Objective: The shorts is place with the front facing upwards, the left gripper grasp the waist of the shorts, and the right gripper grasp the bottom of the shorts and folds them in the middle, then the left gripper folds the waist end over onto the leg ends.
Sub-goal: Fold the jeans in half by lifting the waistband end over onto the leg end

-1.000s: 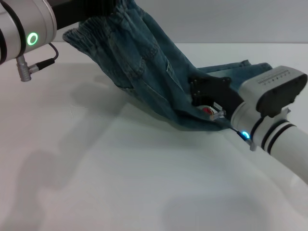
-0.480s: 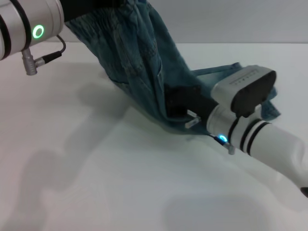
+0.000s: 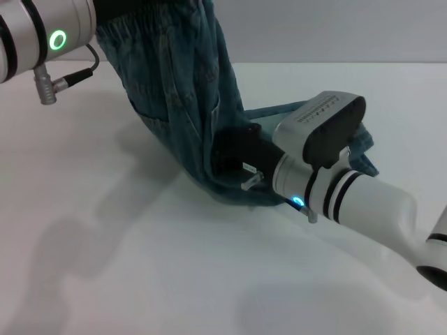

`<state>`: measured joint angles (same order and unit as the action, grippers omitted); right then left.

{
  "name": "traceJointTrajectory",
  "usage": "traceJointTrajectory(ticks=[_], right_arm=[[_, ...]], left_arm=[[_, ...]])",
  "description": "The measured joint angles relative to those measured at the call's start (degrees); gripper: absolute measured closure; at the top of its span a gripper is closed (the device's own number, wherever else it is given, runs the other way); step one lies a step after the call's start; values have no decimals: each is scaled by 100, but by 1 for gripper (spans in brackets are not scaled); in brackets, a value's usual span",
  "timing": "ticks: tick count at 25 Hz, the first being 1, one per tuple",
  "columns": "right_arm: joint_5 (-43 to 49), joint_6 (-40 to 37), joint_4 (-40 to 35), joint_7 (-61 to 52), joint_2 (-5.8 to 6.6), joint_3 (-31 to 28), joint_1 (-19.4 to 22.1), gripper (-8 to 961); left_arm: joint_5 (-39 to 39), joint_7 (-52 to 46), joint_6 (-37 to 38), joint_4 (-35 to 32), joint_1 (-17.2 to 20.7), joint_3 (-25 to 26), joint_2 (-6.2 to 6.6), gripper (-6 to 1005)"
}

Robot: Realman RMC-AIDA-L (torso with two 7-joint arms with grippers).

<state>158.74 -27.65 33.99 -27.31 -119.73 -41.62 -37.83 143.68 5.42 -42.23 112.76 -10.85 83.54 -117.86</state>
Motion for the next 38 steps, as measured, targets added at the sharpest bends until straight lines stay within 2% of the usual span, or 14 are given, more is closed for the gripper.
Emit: traceJointTrajectory(ticks=[5,11,15,21,28,38], right_arm=[[16,-69,-55,40,55,-487,380,953],[62,-265,-98,430,113,-1354,963,953],[81,-275,-183,583,109,-1556,1010,953],[81,-231,-269,547,44,-1315,704,953],[58,-226,-167,-30,25,-525,307,953],[55,-218,57,-185,19,-127,159,954]], left_arm=[[6,26,41,-151,41,4,0,921],[1,56,126,-318,29,-15,-6,921],[-33,57,224,-332,8,-102,-8,920],[-121,56,347,-275,-15,-212,-9,920],[-155,55,410,-273,-100,-261,-15,920],[-156,55,429,-316,-127,-271,-10,919]])
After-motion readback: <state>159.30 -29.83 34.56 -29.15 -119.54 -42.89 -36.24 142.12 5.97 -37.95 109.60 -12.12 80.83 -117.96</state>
